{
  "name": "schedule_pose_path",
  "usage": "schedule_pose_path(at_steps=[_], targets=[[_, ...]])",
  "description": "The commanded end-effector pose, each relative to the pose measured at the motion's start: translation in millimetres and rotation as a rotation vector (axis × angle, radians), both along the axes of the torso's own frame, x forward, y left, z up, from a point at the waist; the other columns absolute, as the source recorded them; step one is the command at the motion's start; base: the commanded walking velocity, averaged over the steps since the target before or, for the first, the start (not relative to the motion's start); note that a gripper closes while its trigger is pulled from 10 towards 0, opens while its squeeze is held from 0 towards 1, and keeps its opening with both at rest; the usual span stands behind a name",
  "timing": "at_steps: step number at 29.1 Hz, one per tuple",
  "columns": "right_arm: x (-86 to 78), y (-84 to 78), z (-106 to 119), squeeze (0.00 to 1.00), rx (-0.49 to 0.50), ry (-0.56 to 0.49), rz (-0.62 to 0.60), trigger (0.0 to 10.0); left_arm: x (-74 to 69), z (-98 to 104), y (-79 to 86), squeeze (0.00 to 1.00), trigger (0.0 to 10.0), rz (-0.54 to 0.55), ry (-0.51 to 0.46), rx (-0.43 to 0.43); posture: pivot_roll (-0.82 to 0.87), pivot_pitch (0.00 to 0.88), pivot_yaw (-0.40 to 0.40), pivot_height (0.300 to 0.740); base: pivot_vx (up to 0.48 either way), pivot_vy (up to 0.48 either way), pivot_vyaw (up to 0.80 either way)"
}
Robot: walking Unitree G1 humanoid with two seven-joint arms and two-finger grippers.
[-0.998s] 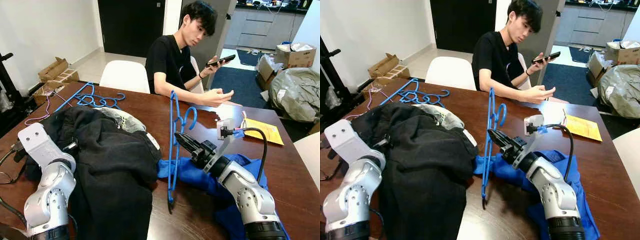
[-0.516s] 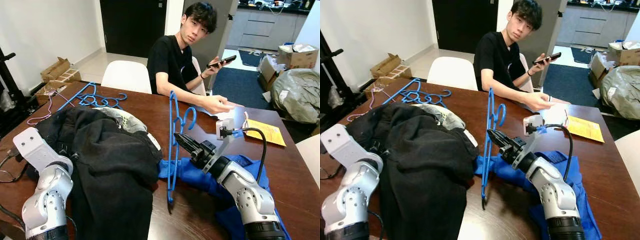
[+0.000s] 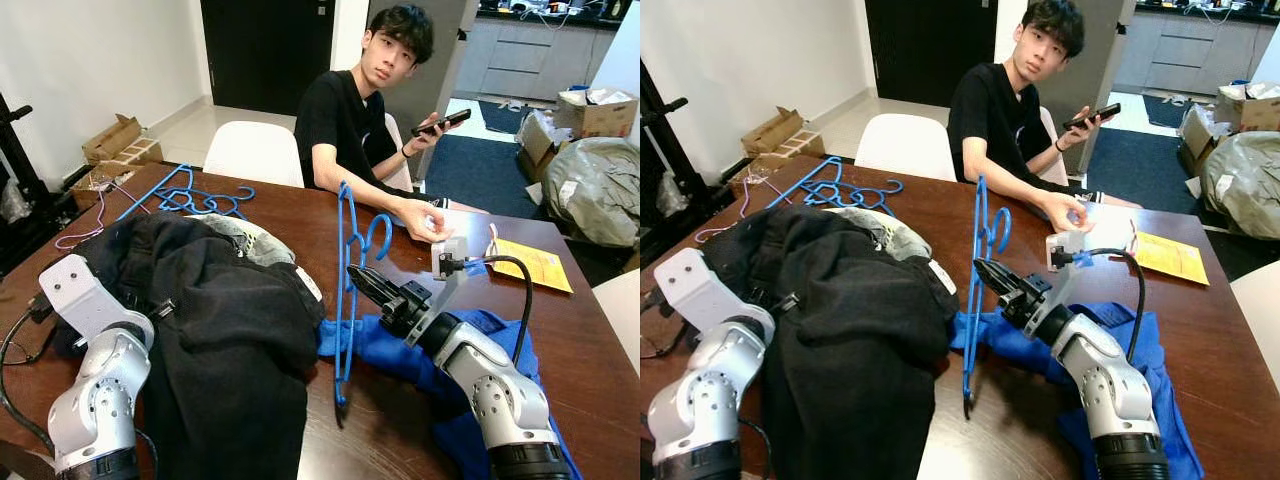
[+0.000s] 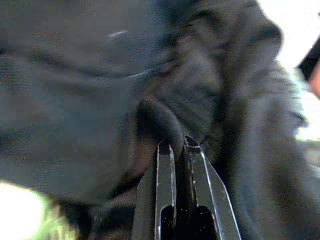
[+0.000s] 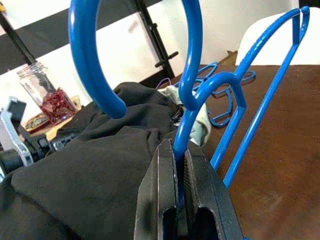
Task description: Hang hanger
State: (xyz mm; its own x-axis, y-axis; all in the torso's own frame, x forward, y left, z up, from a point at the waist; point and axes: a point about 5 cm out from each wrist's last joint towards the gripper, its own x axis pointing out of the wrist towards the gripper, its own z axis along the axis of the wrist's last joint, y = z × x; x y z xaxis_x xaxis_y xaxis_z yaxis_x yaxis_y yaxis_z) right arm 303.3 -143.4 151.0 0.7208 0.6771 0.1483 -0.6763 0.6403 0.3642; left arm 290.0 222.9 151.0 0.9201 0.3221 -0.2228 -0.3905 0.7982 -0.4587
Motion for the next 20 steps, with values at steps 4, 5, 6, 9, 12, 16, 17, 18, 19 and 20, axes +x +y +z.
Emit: schedule_pose_path(at_steps=[4,5,6,9,12,16,17,18,19,20], targets=[[-0.4,-0.1,1,0.00,-0.018,-0.015,-0.002,10.0,7.9,59,-17.3,0.00,0.0,-0.151,-0.270,0.141,0.07,0.000,-0.044,0.740,0.000,0.000,0.00],[0.2,0.4,1,0.00,-0.016,-0.015,-0.004,10.0,7.2,104,-28.6,0.00,0.0,-0.252,-0.448,0.235,0.07,0.000,-0.042,0.740,0.000,0.000,0.00],[0.6,0.7,1,0.00,-0.015,-0.016,-0.004,10.0,3.1,133,-37.1,0.00,0.0,-0.319,-0.558,0.299,0.07,0.000,-0.042,0.740,0.000,0.000,0.00],[1.1,1.1,1,0.00,-0.013,-0.016,-0.007,10.0,-1.9,156,-45.5,0.00,0.0,-0.387,-0.644,0.357,0.07,0.000,-0.042,0.740,0.000,0.000,0.00],[1.8,1.6,1,0.00,-0.008,-0.017,-0.012,10.0,-5.0,170,-54.3,0.00,0.0,-0.467,-0.696,0.420,0.07,0.000,-0.040,0.740,0.000,0.000,0.00],[2.2,1.6,2,0.00,-0.005,-0.019,-0.016,10.0,-4.1,174,-61.1,0.00,0.0,-0.525,-0.709,0.437,0.07,0.000,-0.039,0.740,0.000,0.000,0.00],[2.5,1.2,2,0.00,-0.004,-0.020,-0.020,10.0,-4.0,177,-64.0,0.00,0.0,-0.540,-0.721,0.441,0.07,0.000,-0.040,0.740,0.000,0.000,0.00],[2.5,1.2,2,0.00,-0.004,-0.020,-0.020,10.0,-4.0,177,-64.0,0.00,0.0,-0.540,-0.721,0.441,0.07,0.000,-0.040,0.740,0.000,0.000,0.00],[2.5,1.2,2,0.00,-0.004,-0.020,-0.020,10.0,-4.0,177,-64.0,0.00,0.0,-0.540,-0.721,0.441,0.07,0.000,-0.040,0.740,0.000,0.000,0.00],[3.0,0.3,2,0.00,-0.001,-0.021,-0.025,10.0,-4.4,182,-66.9,0.00,0.0,-0.552,-0.743,0.443,0.07,0.000,-0.040,0.740,0.000,0.000,0.00]])
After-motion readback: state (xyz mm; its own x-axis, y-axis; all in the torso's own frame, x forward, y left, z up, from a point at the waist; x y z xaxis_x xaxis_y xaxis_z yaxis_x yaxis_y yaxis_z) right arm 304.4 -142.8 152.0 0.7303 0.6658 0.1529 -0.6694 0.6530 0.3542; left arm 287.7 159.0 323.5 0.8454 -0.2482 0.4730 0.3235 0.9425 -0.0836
